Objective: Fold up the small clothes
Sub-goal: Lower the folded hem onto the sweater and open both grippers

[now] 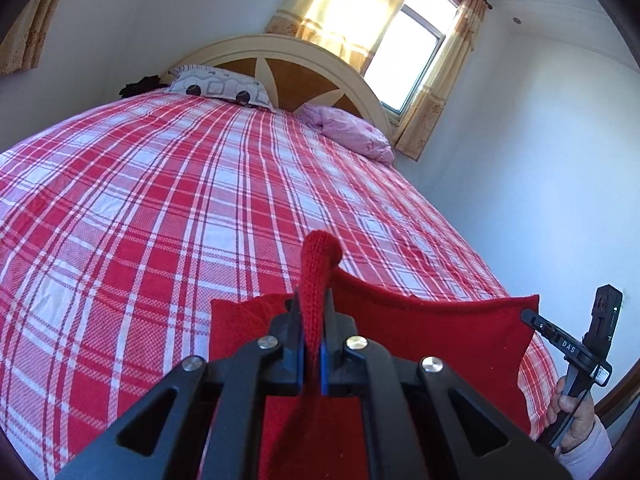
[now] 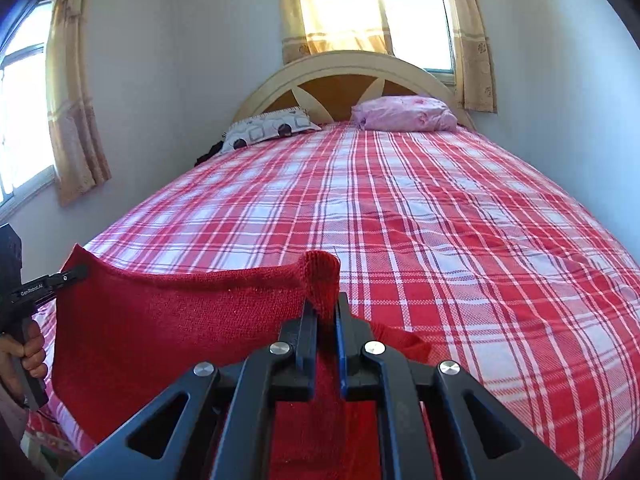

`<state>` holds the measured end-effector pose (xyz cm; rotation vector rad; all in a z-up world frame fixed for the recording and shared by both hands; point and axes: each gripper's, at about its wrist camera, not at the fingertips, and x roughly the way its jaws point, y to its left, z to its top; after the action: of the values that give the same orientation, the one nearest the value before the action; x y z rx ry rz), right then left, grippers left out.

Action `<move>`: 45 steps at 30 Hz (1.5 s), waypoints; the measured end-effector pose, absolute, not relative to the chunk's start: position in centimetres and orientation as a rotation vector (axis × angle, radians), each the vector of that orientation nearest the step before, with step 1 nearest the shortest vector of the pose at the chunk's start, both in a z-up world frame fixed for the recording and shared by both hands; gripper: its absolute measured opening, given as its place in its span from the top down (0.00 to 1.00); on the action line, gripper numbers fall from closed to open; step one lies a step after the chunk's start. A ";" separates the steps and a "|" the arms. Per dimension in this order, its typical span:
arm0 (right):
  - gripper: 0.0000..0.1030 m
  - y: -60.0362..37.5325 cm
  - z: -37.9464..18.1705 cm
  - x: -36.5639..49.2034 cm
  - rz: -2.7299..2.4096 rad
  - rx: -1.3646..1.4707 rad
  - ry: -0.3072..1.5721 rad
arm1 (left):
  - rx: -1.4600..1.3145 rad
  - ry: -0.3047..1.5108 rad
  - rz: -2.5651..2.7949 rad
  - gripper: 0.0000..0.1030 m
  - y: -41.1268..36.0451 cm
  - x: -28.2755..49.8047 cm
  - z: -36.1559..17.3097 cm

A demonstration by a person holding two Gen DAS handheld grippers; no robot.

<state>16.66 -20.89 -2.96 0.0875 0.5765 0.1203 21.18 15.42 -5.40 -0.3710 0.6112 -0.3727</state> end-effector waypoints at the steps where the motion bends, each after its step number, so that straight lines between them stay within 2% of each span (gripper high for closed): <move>1: 0.93 -20.9 -3.2 17.1 0.116 0.087 0.581 | -0.377 0.623 -0.370 0.95 15.3 21.7 -5.8; 18: 0.93 -21.5 -9.6 24.2 0.040 0.012 0.752 | -0.350 0.826 -0.242 0.94 13.7 26.7 -11.3; 23: 0.93 -21.5 -10.7 24.9 -0.002 -0.009 0.811 | -0.335 0.885 -0.204 0.90 13.4 27.7 -12.3; 30: 0.93 -21.1 -11.3 26.1 -0.029 -0.056 0.863 | -0.276 0.889 -0.169 0.90 12.6 27.6 -11.8; 39: 0.93 -20.7 -8.3 25.8 -0.035 -0.064 0.764 | -0.305 0.821 -0.174 0.90 13.1 28.0 -10.0; 45: 0.93 -20.9 -11.2 27.6 -0.055 -0.080 0.865 | -0.312 0.896 -0.151 0.90 13.0 29.8 -12.2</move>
<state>27.64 -20.90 -11.24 -0.0798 0.8652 -0.0554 29.80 13.01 -12.23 -0.3121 0.8958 -0.1512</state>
